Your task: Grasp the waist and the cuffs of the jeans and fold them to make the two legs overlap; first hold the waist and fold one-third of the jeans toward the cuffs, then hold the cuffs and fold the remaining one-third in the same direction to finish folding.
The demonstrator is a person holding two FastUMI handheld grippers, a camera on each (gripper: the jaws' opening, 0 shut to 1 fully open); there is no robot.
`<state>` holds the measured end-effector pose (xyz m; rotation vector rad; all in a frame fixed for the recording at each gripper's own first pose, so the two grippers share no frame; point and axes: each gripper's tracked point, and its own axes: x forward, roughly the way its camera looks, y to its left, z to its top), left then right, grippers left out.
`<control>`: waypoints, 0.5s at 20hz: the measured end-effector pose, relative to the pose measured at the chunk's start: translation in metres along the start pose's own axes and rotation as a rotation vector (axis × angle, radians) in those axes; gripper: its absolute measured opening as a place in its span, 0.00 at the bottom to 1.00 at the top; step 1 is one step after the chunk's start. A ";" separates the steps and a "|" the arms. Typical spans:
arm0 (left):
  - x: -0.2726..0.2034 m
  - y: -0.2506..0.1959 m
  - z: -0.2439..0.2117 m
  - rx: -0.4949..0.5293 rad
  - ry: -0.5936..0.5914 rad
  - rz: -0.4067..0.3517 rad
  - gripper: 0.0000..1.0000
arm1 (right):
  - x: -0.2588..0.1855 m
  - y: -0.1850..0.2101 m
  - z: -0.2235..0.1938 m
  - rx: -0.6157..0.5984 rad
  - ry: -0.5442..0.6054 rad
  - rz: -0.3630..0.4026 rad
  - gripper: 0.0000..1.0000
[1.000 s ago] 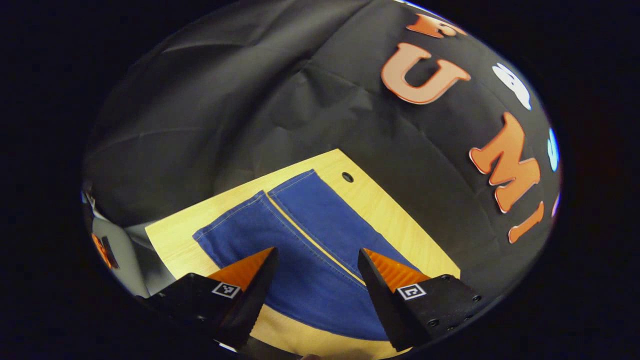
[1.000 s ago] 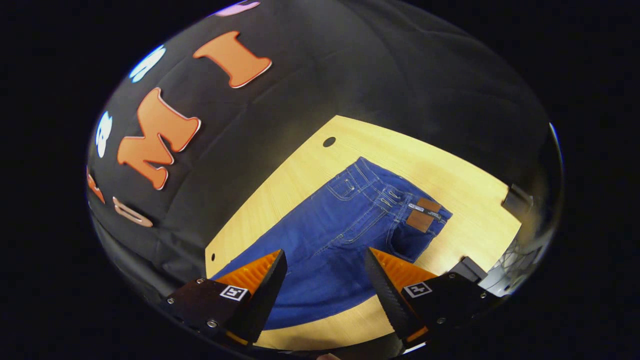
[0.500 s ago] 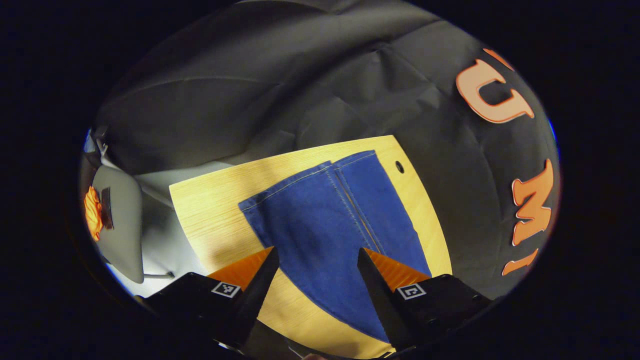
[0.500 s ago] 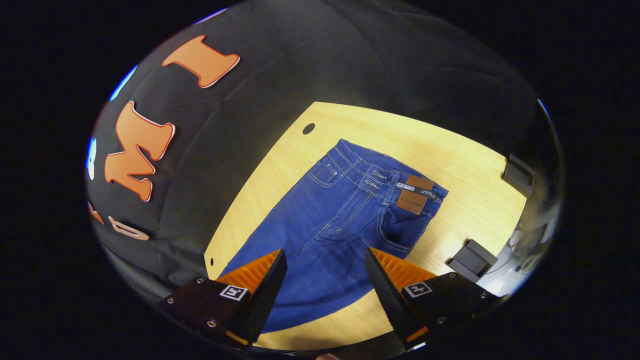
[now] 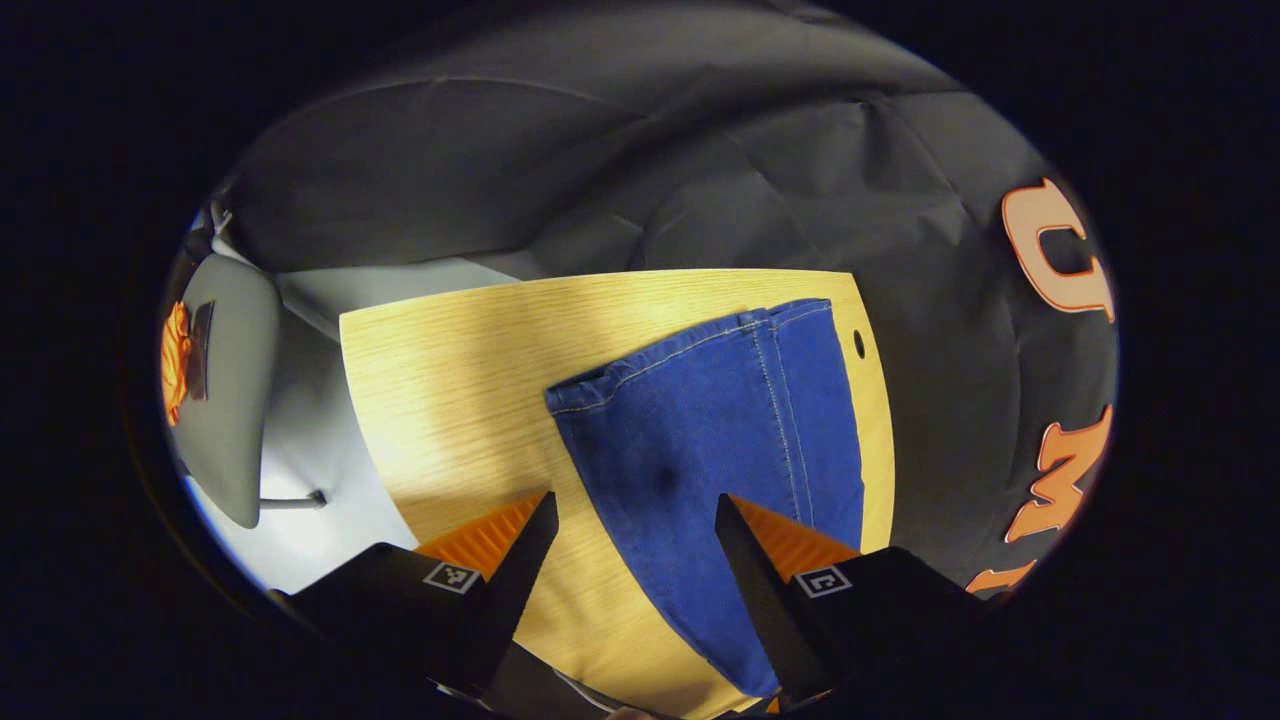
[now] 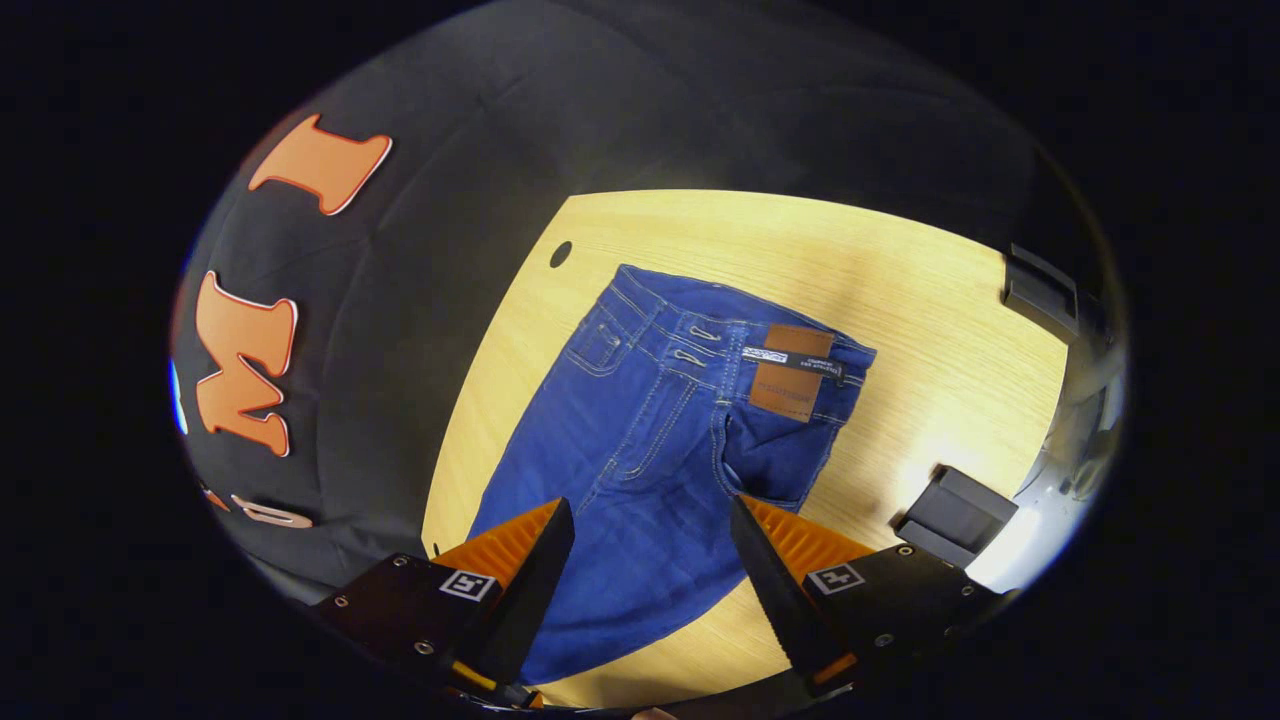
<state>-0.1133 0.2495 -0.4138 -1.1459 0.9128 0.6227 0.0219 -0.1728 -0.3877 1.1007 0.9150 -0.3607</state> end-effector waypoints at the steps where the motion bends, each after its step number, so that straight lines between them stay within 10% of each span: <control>1: 0.003 -0.002 0.004 0.002 -0.007 -0.015 0.98 | 0.000 -0.005 -0.001 0.012 0.006 -0.008 0.98; 10: 0.025 -0.029 0.018 0.028 -0.028 -0.115 0.93 | 0.003 -0.026 0.014 0.090 -0.016 -0.004 0.98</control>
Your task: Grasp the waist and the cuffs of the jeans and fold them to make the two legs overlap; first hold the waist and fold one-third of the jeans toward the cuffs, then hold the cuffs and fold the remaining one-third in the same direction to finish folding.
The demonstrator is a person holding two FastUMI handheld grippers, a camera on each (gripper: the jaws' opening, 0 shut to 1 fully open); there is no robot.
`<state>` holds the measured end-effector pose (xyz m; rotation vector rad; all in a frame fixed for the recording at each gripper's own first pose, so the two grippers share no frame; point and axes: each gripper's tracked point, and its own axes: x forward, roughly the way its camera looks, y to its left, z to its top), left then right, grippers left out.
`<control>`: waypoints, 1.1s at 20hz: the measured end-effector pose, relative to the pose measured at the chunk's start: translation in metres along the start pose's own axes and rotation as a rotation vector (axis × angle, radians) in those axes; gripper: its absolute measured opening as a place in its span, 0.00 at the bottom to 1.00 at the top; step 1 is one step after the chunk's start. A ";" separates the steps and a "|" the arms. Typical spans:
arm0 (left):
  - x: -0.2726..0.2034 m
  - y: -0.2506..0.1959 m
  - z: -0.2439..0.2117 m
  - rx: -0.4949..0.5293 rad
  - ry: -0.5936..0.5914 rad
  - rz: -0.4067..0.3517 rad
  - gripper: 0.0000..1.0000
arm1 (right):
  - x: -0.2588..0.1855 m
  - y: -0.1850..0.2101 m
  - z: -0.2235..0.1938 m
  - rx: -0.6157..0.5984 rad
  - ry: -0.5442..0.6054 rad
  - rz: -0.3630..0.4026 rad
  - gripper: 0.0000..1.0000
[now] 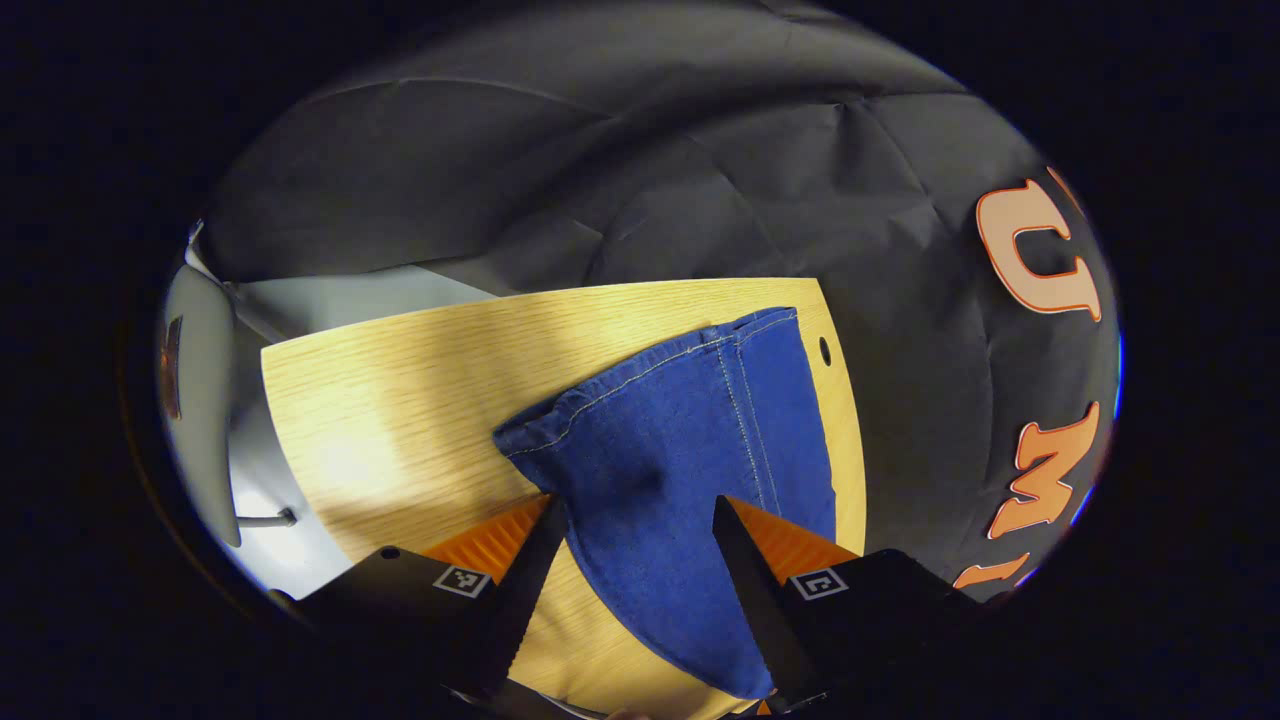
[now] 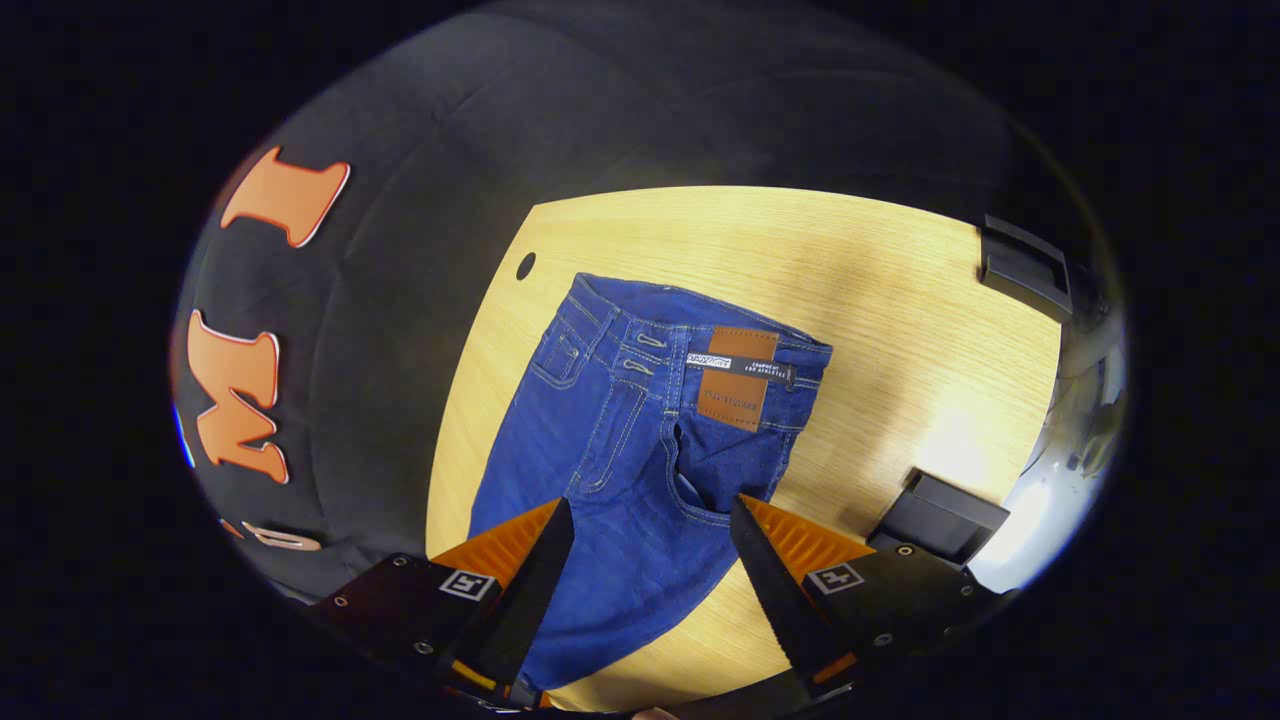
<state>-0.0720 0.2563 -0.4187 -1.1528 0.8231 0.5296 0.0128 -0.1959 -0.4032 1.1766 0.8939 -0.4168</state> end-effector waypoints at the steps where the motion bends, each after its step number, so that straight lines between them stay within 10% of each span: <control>1: 0.000 -0.002 0.001 -0.004 -0.004 -0.012 0.93 | 0.001 -0.004 0.001 0.004 0.004 -0.009 0.98; 17: 0.027 -0.029 0.007 0.074 -0.008 -0.038 0.87 | 0.052 -0.014 -0.017 0.080 0.079 0.011 0.95; 19: 0.036 -0.026 0.008 0.087 0.000 -0.007 0.80 | 0.058 -0.018 -0.020 0.066 0.083 -0.004 0.87; 22: 0.039 -0.014 0.010 0.049 0.010 0.044 0.25 | 0.061 -0.031 -0.021 0.113 0.092 -0.053 0.51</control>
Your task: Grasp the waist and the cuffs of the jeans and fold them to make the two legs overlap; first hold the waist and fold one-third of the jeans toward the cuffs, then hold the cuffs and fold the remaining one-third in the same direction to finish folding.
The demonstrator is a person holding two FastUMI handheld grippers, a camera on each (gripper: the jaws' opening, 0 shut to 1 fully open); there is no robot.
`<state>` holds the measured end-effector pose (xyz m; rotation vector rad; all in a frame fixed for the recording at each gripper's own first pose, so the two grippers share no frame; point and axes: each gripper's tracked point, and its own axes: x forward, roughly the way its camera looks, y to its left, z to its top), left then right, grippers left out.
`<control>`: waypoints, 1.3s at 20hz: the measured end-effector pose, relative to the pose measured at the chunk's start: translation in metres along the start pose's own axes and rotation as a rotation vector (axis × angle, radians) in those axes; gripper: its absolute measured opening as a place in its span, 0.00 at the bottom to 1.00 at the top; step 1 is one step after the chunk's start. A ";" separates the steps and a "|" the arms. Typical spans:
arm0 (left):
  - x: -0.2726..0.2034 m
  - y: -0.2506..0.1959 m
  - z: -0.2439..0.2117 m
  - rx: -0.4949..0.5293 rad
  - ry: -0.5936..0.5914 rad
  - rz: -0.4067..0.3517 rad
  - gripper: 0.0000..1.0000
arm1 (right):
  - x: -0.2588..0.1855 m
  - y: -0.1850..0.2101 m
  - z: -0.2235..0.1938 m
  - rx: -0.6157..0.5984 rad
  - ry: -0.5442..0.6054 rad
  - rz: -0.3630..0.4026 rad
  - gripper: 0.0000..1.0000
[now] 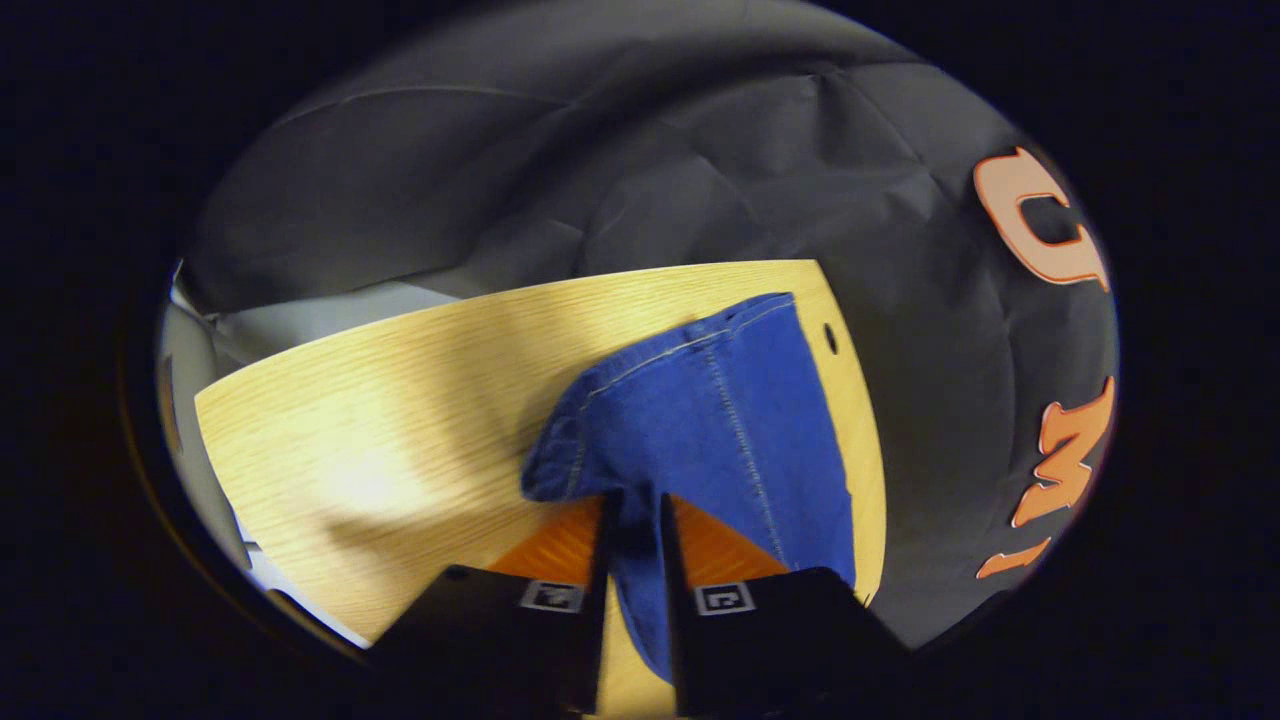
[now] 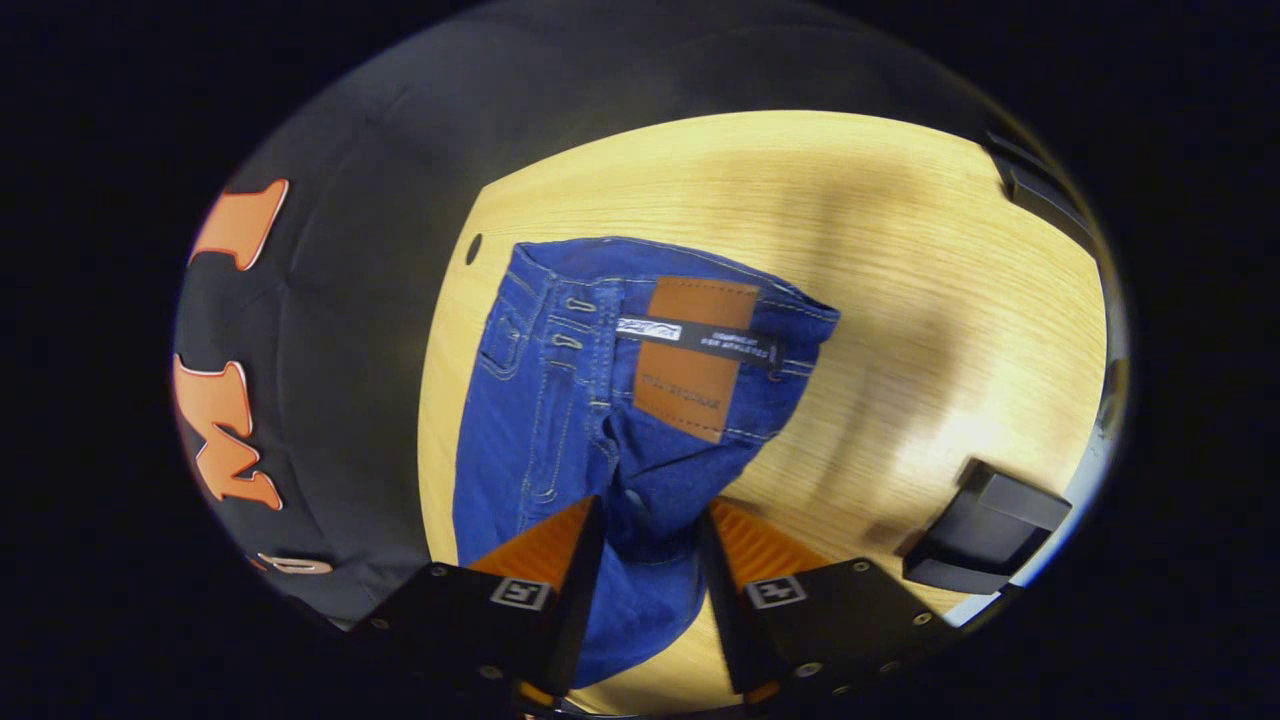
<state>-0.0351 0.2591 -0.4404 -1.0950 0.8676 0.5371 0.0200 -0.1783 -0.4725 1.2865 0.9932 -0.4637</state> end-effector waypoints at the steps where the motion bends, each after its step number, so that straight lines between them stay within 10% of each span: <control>1: -0.002 -0.001 0.000 -0.019 -0.003 -0.009 0.18 | 0.000 0.001 -0.003 0.006 0.013 0.005 0.43; 4: 0.013 0.004 -0.003 -0.004 -0.018 0.013 0.02 | 0.000 0.005 -0.005 -0.021 0.011 0.002 0.16; 26: -0.038 -0.025 0.005 0.070 -0.038 0.018 0.02 | -0.016 -0.003 0.009 0.148 -0.041 0.039 0.13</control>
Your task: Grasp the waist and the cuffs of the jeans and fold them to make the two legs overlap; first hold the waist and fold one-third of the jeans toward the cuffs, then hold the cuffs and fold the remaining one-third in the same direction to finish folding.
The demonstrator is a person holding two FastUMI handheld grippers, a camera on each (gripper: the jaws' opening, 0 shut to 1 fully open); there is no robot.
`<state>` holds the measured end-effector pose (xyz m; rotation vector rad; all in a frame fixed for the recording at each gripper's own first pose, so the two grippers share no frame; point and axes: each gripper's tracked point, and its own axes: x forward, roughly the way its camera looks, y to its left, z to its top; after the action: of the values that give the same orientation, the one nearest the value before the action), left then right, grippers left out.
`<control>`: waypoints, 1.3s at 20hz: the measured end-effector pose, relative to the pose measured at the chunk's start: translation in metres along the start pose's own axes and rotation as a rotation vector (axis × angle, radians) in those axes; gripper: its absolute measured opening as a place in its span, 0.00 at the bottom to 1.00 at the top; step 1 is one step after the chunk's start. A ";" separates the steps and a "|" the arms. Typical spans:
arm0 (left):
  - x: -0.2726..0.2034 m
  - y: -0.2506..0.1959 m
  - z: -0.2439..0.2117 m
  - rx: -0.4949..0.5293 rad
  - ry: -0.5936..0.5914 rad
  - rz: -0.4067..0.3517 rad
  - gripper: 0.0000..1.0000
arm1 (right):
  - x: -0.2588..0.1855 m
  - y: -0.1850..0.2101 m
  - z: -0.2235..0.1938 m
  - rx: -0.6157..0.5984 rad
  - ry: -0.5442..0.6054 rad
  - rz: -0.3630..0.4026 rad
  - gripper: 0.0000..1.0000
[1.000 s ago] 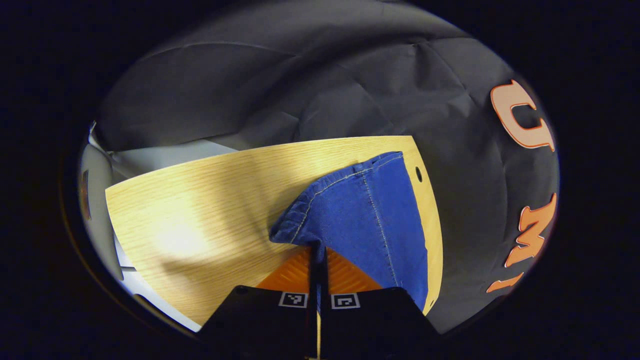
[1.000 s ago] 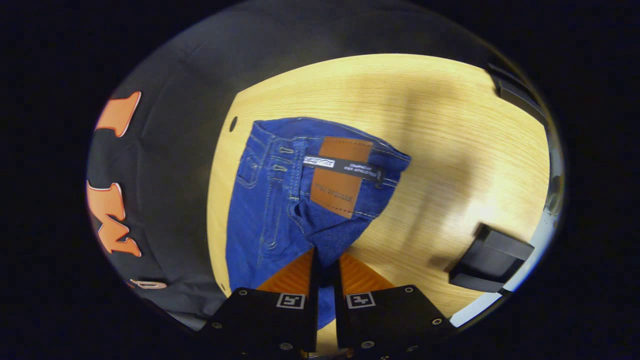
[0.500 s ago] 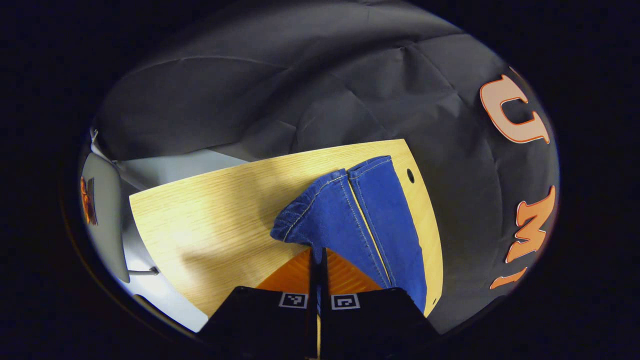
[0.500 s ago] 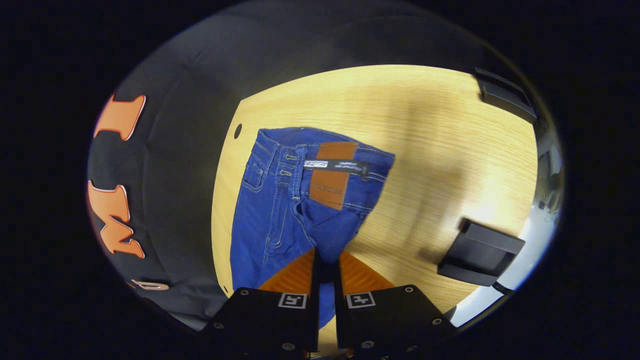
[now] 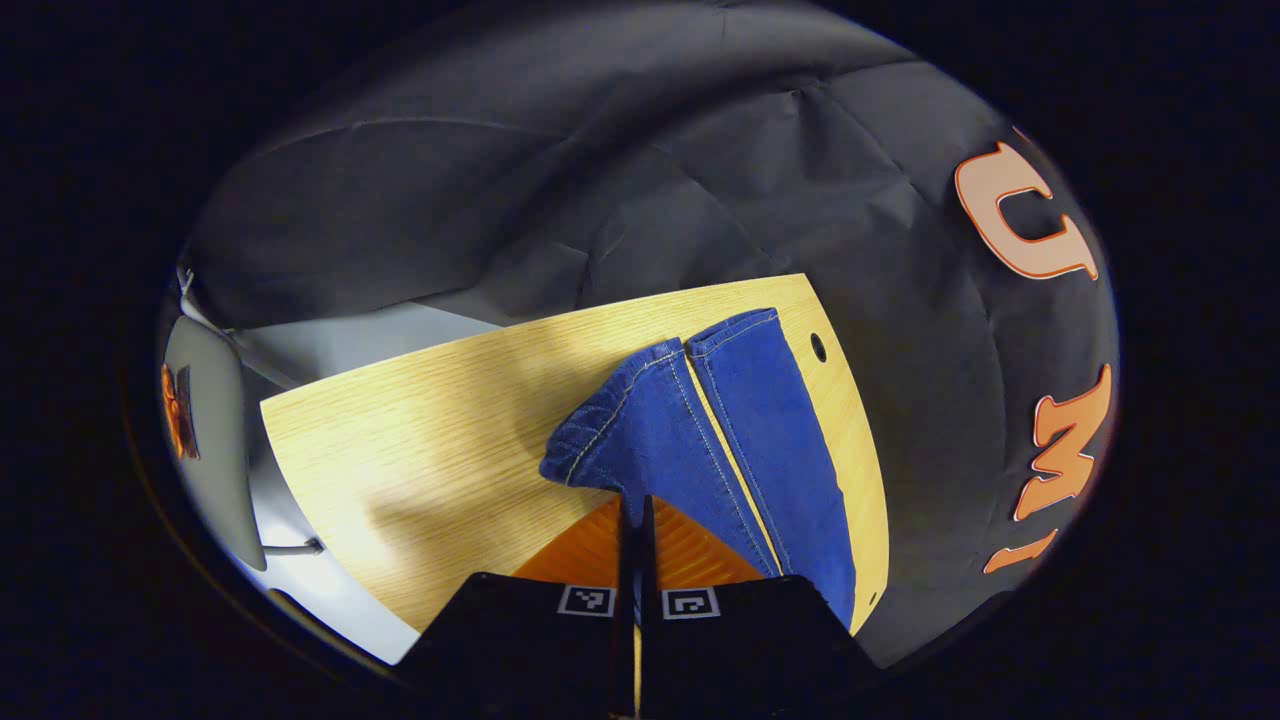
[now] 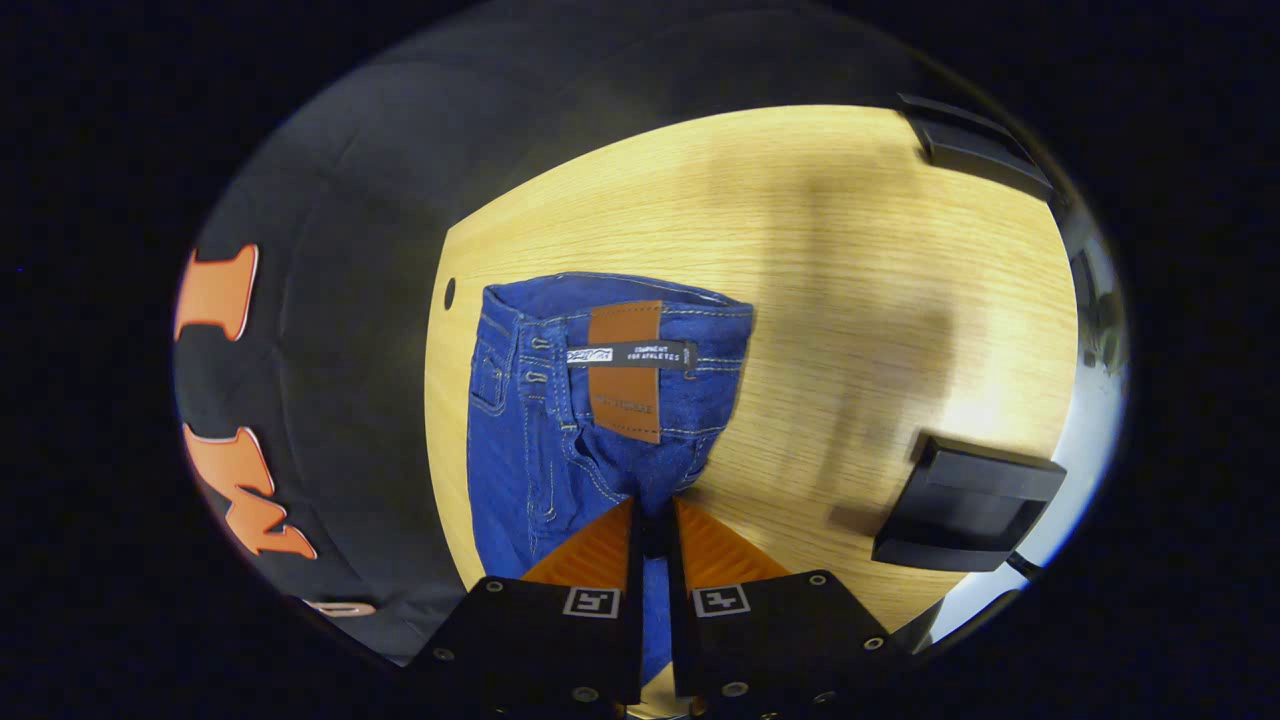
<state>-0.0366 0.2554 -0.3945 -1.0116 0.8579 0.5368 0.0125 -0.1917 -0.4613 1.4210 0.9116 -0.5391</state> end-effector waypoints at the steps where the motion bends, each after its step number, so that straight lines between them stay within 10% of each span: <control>1: 0.000 0.001 0.000 0.001 0.000 0.004 0.02 | 0.003 0.000 -0.004 -0.003 0.008 -0.008 0.14; 3: 0.001 0.002 0.001 0.000 0.003 0.008 0.02 | 0.007 0.006 -0.017 -0.022 0.058 -0.008 0.45; 4: 0.001 0.001 0.001 -0.001 0.006 0.006 0.02 | 0.009 0.001 -0.014 -0.037 0.047 -0.046 0.46; 9: 0.000 -0.001 0.003 0.002 0.008 -0.002 0.02 | 0.010 0.004 -0.015 -0.081 0.029 -0.062 0.06; 26: -0.007 -0.087 0.045 -0.045 0.016 -0.073 0.03 | -0.006 0.104 -0.007 -0.059 -0.010 0.006 0.04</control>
<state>0.0401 0.2565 -0.3331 -1.0856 0.8230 0.4889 0.0901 -0.1738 -0.3931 1.3662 0.9078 -0.5108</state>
